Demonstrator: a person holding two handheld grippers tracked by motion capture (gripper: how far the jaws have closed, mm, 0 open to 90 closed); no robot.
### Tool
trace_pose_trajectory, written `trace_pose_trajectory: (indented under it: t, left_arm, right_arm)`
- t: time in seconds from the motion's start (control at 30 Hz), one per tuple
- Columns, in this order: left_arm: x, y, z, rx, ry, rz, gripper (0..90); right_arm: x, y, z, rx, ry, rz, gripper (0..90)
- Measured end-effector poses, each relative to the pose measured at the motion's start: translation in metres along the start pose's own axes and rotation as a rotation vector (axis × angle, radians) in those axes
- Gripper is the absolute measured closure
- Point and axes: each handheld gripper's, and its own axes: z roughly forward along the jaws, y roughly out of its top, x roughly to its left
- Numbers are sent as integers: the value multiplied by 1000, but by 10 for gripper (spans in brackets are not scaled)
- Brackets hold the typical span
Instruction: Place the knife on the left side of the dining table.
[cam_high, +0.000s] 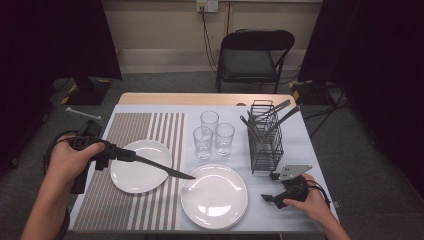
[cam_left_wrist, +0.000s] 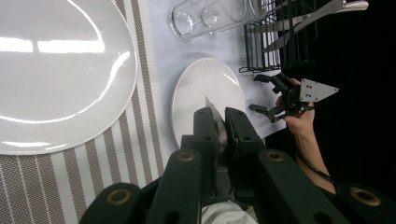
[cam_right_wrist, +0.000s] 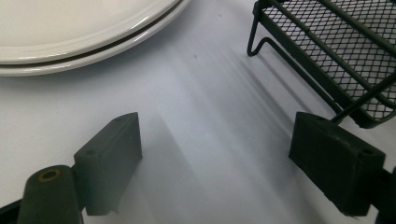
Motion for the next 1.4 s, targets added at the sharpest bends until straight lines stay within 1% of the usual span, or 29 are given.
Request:
trace_pose_trajectory:
  t: [0.07, 0.2, 0.23, 0.27, 0.37, 0.4, 0.43, 0.53, 0.57, 0.6, 0.63, 0.67, 0.7, 0.73, 0.77, 0.8, 0.83, 0.87, 0.93, 0.97, 1.0, 1.07, 1.1, 1.13, 1.17, 1.23, 1.27, 1.4]
  left_arm:
    - [2, -1, -2, 2, 3, 3, 838]
    - [6, -2, -5, -5, 8, -6, 839]
    - [9, -2, -6, -2, 19, 5, 838]
    - [9, -3, -7, -6, 12, -10, 838]
    - [12, -4, -9, -10, 14, -16, 838]
    - [13, -4, -11, -8, 16, -11, 838]
    - [14, -5, -11, -14, 15, -23, 839]
    - [17, -6, -15, -16, 17, -22, 838]
    - [18, -6, -16, -15, 25, -13, 838]
    - [18, -7, -17, -22, 21, -27, 838]
    - [19, -8, -18, -23, 17, -28, 838]
    - [20, -8, -19, -19, 19, -24, 838]
    - [21, -9, -20, -19, 31, -16, 838]
    - [22, -9, -20, -22, 24, -32, 838]
    - [24, -10, -21, -23, 32, -18, 838]
    - [25, -10, -22, -21, 30, -19, 838]
    - [26, -11, -22, -29, 24, -38, 838]
    - [28, -11, -24, -20, 41, -19, 838]
    - [29, -13, -24, -22, 32, -28, 838]
    - [30, -14, -24, -31, 40, -33, 838]
    - [31, -14, -25, -29, 31, -41, 838]
    - [35, -15, -27, -17, 37, -27, 838]
    - [35, -16, -26, -25, 28, -41, 838]
    - [35, -16, -26, -29, 34, -44, 838]
    - [37, -17, -27, -20, 41, -33, 838]
    - [38, -18, -27, -19, 36, -36, 838]
    - [38, -18, -26, -27, 28, -50, 838]
    - [40, -19, -27, -22, 41, -40, 838]
  right_arm:
    - [0, 0, 0, 1, 0, 3, 158]
    - [0, 0, 0, 0, 1, 3, 158]
    - [0, 0, 0, 0, 0, 1, 158]
    - [0, 0, 0, 0, 1, 3, 158]
    - [0, 0, 0, 0, 0, 2, 158]
    - [0, 0, 0, 0, 1, 1, 158]
    - [0, 0, 0, 0, 1, 1, 158]
    - [0, 0, 0, 0, 0, 1, 158]
    - [0, 0, 0, 1, 0, 3, 158]
    - [0, 0, 0, 1, 0, 3, 158]
    - [0, 0, 0, 0, 0, 1, 158]
    - [0, 0, 0, 1, 0, 2, 158]
    - [0, 0, 0, 0, 0, 1, 158]
    - [0, 0, 0, 0, 0, 0, 158]
    - [0, 0, 0, 1, 0, 1, 159]
    - [0, 0, 0, 1, 0, 1, 158]
    - [0, 0, 0, 1, 0, 1, 158]
    - [0, 0, 0, 1, 0, 1, 158]
    - [0, 0, 0, 1, 0, 1, 159]
    - [0, 0, 0, 1, 0, 1, 158]
    - [0, 0, 0, 1, 0, 1, 158]
    - [0, 0, 0, 2, 0, 1, 158]
    - [0, 0, 0, 2, 0, 1, 159]
    - [0, 0, 0, 1, 1, 1, 159]
    - [0, 0, 0, 2, 1, 1, 159]
    - [0, 0, 0, 2, 0, 1, 158]
    - [0, 0, 0, 2, 0, 2, 158]
    - [0, 0, 0, 1, 0, 2, 159]
